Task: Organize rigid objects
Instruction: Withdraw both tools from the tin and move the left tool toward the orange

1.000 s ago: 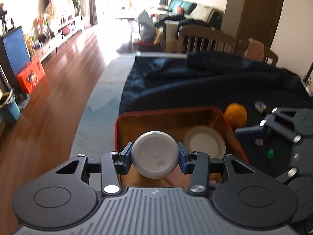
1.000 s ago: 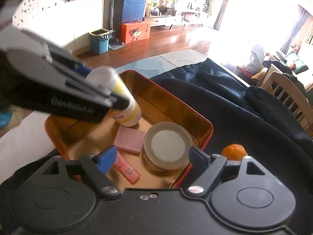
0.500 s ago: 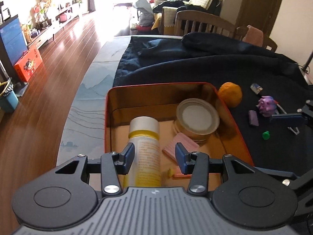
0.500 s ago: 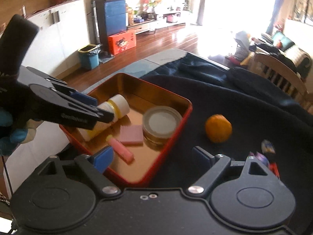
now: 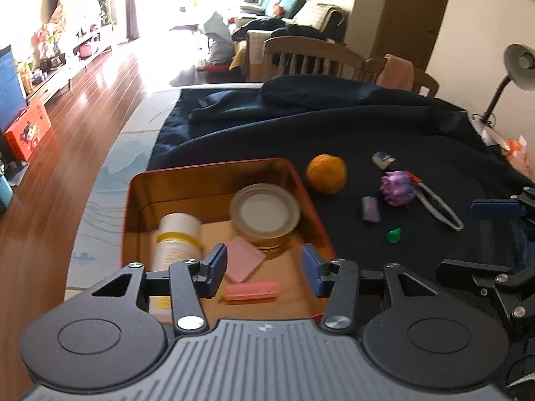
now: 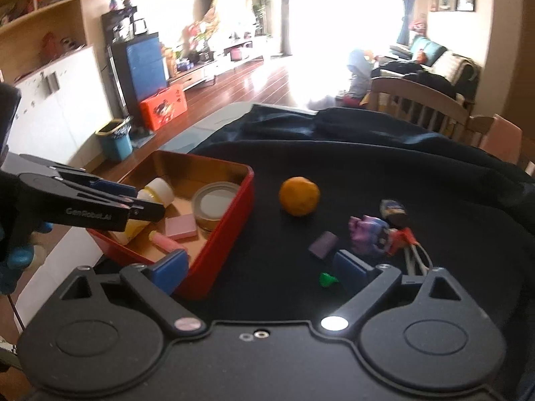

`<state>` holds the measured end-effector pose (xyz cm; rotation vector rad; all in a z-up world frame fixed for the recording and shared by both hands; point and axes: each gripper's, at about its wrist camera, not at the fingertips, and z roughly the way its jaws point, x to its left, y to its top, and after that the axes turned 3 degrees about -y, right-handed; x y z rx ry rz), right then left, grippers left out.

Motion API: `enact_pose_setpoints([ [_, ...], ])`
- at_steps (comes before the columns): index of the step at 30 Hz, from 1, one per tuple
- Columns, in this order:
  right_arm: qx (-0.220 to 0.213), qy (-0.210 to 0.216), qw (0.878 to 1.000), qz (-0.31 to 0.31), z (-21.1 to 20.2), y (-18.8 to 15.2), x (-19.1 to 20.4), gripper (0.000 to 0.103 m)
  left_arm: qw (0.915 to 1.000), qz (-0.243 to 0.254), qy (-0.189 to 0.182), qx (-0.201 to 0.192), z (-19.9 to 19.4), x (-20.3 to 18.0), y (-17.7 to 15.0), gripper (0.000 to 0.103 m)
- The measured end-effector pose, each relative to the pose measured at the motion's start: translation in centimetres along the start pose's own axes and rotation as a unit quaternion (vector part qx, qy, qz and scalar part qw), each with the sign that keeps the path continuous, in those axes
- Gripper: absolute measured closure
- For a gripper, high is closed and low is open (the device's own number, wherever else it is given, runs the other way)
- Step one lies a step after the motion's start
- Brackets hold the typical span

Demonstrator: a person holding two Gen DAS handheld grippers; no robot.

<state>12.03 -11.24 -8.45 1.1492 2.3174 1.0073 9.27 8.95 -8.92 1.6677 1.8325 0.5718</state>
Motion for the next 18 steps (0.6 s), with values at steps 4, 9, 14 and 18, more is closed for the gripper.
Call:
enact_pose_setpoints([
  [4,-0.010,-0.019,1.000,0.019,-0.7,-0.7,-1.7,0.009,0.9999,0.006,-0.010,-0.007,-0.4,-1.7,0.2,0.049],
  [9,-0.024,-0.037,0.998,0.037,-1.9,-1.5,-3.5,0.009,0.9996,0.011,-0.020,-0.013,-0.5,-3.8,0.4,0.048],
  [14,-0.030,-0.051,0.997,0.057,-2.4,-2.3,-5.7,0.008,0.9993,0.012,-0.029,-0.018,-0.4,-5.7,0.7,0.041],
  [18,-0.030,-0.058,0.996,0.067,-2.6,-2.7,-7.4,0.008,0.9992,0.015,-0.034,-0.018,0.1,-7.3,1.2,0.040],
])
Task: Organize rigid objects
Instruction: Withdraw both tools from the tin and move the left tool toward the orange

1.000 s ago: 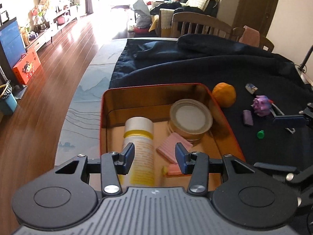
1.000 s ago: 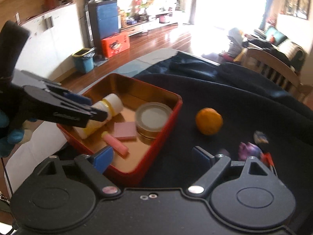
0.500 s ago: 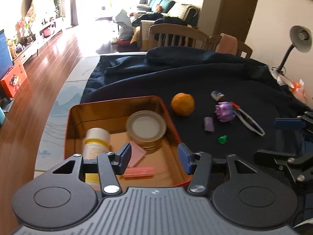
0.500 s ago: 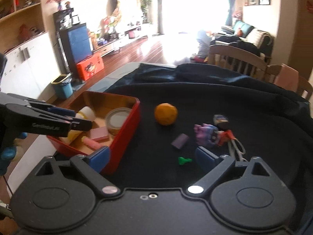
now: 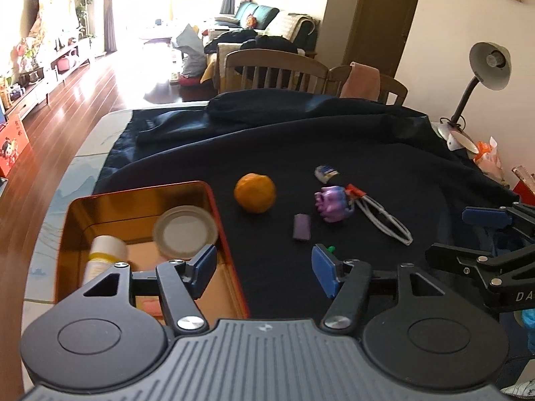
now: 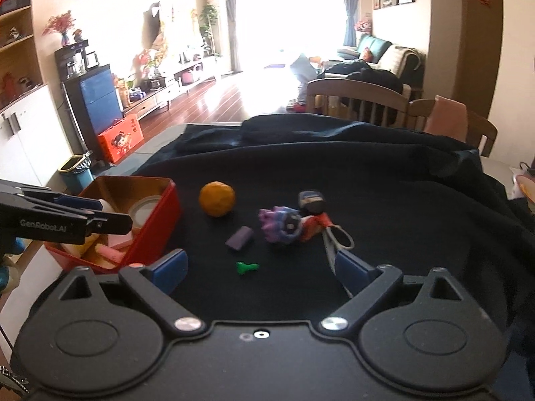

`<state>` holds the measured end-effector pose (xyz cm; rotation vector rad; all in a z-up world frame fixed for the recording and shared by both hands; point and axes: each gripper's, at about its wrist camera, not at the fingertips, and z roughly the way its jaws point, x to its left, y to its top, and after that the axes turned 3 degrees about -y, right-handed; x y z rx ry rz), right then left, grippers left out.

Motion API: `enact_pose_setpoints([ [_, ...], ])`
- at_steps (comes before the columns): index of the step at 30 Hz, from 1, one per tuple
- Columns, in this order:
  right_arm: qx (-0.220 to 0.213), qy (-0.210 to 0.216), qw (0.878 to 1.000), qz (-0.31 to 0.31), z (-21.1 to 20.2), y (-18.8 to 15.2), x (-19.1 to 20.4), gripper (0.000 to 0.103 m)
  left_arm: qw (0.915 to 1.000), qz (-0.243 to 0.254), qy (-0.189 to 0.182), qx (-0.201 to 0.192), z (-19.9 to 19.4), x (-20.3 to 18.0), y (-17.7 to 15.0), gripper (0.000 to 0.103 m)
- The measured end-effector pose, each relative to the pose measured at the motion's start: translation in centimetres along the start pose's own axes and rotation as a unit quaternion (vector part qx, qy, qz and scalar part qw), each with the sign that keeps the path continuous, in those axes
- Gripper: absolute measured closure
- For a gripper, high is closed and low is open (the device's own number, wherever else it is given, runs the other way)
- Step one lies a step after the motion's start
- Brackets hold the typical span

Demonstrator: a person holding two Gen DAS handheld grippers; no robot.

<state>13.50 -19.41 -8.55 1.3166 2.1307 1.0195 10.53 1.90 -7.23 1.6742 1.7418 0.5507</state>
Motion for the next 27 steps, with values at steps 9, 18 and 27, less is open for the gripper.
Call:
enact_pose_setpoints([
  [9,0.003,-0.006,1.000,0.013,0.2,-0.3,-3.6,0.008,0.9997,-0.023,-0.004,-0.010,2.0,-2.1,1.7,0.018],
  [18,0.021,-0.011,0.999,0.025,1.8,-0.6,-6.7,0.008,0.9990,-0.036,0.028,-0.001,6.1,-2.4,4.1,0.018],
  [27,0.051,-0.018,0.998,0.027,5.0,-0.9,-8.3,0.008,0.9980,-0.026,0.055,0.020,10.9,-1.5,6.5,0.018],
])
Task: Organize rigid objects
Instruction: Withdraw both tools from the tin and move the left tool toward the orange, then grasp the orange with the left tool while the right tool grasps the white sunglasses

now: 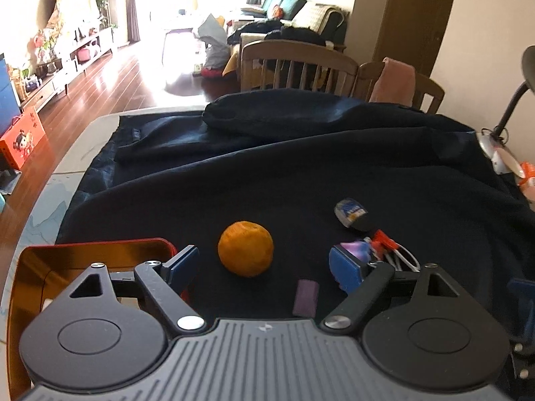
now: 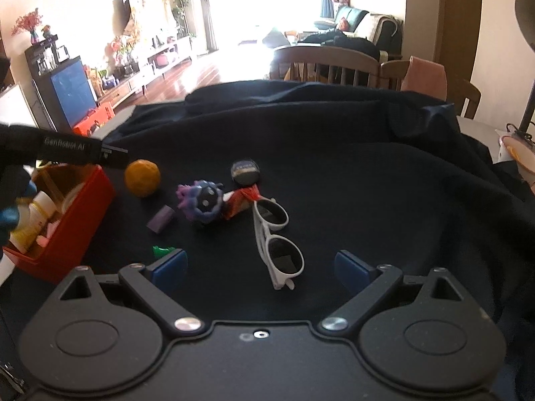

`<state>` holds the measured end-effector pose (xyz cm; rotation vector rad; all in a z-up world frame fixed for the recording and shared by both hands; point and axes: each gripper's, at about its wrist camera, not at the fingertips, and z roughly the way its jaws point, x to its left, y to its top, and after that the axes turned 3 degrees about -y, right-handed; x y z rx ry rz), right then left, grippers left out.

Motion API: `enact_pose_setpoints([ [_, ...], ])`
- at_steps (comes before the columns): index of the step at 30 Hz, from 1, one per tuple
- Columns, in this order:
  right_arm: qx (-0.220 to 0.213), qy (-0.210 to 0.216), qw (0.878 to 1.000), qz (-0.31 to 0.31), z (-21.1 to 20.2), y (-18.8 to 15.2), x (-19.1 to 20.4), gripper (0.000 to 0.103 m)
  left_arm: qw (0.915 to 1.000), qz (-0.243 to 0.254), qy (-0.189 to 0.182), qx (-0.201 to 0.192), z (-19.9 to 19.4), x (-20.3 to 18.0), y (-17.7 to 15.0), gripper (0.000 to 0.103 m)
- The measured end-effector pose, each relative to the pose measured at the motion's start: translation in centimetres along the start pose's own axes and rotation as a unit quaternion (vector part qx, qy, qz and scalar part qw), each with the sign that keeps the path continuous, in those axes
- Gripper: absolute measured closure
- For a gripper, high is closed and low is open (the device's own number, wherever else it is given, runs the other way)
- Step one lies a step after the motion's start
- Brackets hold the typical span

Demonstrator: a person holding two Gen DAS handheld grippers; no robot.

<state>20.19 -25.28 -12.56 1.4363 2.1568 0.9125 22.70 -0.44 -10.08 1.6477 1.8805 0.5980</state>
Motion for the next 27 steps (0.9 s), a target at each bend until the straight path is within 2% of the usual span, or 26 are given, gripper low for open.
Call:
enact_pose_setpoints([
  [4,0.019,-0.005,1.000,0.002,2.0,0.1,-0.4,0.008,0.9999,-0.002,0.010,0.014,2.1,0.4,1.0,0.018],
  [15,0.067,-0.022,0.997,0.018,7.0,-0.1,-2.1,0.021,0.9976,-0.011,0.030,0.061,7.1,1.6,2.1,0.018],
  [27,0.066,-0.015,0.998,0.011,8.1,-0.1,-1.7,0.034,0.9969,-0.002,0.029,0.073,9.1,1.2,1.7,0.018],
])
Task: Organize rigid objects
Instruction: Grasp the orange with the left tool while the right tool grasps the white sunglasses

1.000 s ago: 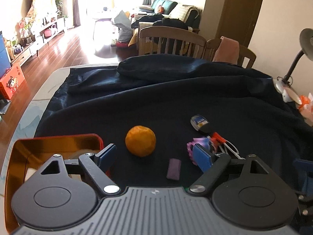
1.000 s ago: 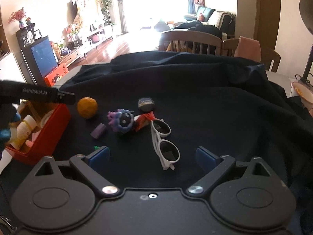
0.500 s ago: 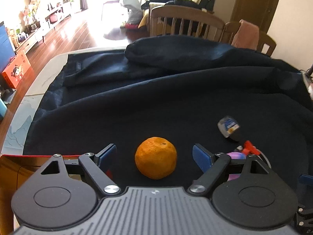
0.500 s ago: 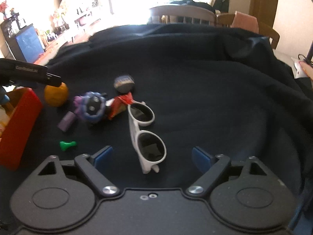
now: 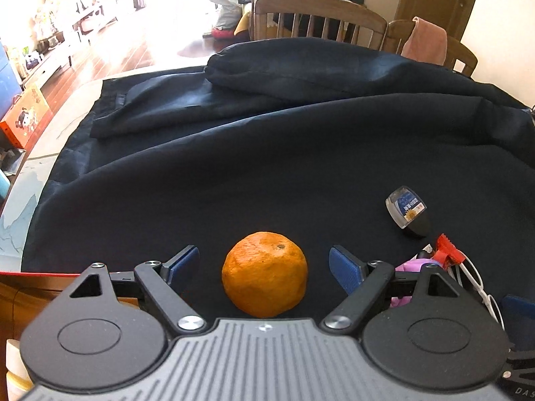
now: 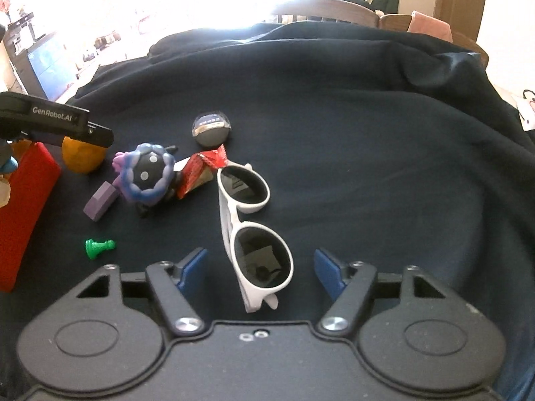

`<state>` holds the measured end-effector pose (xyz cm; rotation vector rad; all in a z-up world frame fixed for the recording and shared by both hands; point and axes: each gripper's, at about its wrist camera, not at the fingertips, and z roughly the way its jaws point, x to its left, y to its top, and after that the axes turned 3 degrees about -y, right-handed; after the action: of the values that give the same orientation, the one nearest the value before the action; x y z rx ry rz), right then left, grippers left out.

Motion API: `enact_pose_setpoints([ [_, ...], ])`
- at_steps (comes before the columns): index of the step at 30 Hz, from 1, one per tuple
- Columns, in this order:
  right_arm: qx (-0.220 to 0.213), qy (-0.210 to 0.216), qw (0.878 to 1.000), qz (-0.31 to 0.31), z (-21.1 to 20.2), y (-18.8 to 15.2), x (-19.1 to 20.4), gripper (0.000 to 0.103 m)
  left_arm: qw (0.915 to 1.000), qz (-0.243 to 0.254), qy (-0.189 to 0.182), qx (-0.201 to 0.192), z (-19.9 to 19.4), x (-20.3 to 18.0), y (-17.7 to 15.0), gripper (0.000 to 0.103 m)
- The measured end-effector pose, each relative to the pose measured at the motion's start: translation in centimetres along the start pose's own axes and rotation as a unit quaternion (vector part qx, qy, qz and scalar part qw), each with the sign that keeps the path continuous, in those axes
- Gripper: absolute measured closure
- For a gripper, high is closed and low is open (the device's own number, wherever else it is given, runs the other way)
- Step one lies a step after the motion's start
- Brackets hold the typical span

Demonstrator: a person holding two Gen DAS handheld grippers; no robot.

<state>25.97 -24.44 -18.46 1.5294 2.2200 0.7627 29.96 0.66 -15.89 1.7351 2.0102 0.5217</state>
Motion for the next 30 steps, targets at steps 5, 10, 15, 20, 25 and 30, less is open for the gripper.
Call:
enact_pose_setpoints([
  [5,-0.009,-0.015,1.000,0.003,-0.3,-0.3,0.1,0.046,1.0000,0.007,0.003,-0.003,0.2,-0.2,0.0,0.019],
  [10,-0.015,-0.028,0.999,0.000,-0.5,-0.9,0.2,0.053,0.9997,0.021,0.008,-0.004,0.2,-0.8,-0.4,0.032],
  [15,-0.019,-0.041,0.999,-0.003,-0.6,-0.9,0.5,0.065,0.9994,0.031,0.017,-0.005,0.1,-1.1,-0.7,0.046],
  [20,-0.025,-0.043,0.999,-0.001,-1.0,-1.0,0.4,0.067,0.9996,0.024,0.013,-0.002,-0.2,-0.7,-0.7,0.049],
  [25,-0.037,-0.042,0.998,0.004,-1.8,-1.3,0.2,0.068,0.9997,0.021,0.013,0.002,-0.6,-0.5,-1.2,0.049],
  [30,-0.049,-0.037,0.998,0.001,-3.1,-1.7,0.2,0.069,0.9998,0.015,0.011,0.004,-1.4,-0.4,-1.7,0.049],
])
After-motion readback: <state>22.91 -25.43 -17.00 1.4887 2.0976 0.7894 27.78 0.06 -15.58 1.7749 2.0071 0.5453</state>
